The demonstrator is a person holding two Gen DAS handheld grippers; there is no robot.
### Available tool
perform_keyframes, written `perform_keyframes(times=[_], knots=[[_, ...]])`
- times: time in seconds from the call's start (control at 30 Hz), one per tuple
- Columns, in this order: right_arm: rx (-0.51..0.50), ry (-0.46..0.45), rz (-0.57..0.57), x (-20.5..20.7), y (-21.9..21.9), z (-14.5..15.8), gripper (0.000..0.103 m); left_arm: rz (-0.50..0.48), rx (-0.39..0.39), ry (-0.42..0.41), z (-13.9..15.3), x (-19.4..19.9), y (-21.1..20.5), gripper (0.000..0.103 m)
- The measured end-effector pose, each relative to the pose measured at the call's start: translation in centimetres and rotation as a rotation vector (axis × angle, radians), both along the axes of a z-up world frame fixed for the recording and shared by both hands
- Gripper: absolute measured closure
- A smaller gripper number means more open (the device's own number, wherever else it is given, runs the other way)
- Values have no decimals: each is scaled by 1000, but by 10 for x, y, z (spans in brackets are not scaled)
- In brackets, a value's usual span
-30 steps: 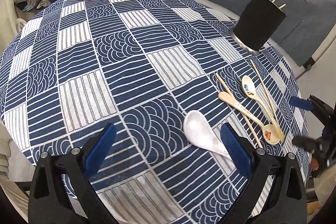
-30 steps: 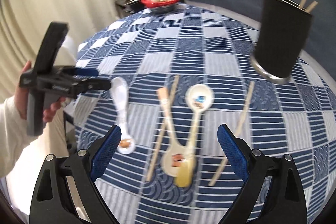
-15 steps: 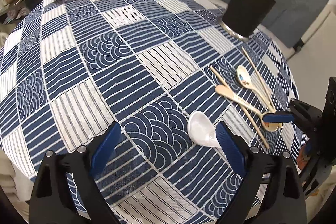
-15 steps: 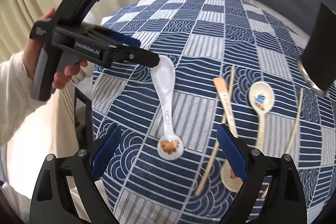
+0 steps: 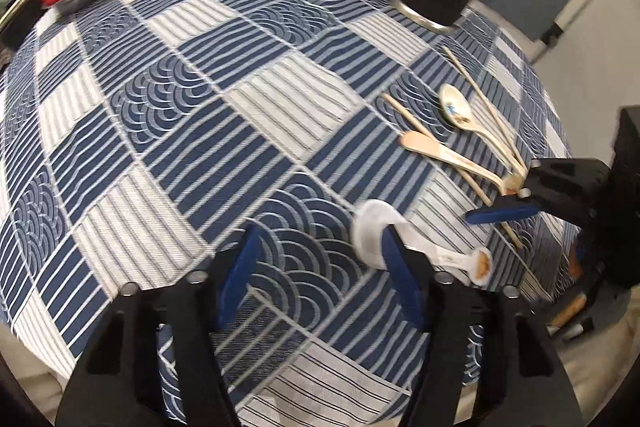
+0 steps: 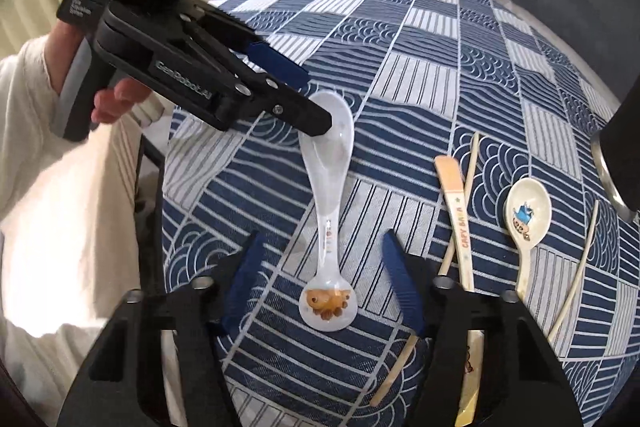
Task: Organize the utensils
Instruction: 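Move the right gripper to the white ceramic spoon and grasp its handle, then lift the white spoon with the right gripper over the black holder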
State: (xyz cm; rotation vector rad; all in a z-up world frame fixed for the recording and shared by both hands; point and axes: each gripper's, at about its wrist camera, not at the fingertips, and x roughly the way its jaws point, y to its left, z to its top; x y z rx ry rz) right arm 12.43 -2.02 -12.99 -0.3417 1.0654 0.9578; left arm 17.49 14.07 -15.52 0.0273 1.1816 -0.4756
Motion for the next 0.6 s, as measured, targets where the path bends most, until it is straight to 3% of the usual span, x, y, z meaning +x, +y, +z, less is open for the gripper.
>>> perform_keyframes(times=[0.03, 0.07, 0.1, 0.13, 0.17, 0.6], knots=[[-7, 8, 8, 1, 0, -2, 66, -4, -5, 4, 0, 0, -1, 45], [-16, 10, 16, 1, 1, -3, 82, -13, -5, 7, 1, 1, -3, 55], [-30, -1, 23, 0, 2, -4, 91, -18, -10, 12, 2, 1, -3, 69], [-38, -12, 26, 0, 3, -5, 92, -21, -17, 26, 1, 3, -4, 77], [-39, -11, 31, 1, 3, -5, 92, -33, -48, 55, 1, 5, -5, 91], [-2, -41, 35, 1, -5, 17, 93, -20, -13, 15, 34, -2, -16, 94]])
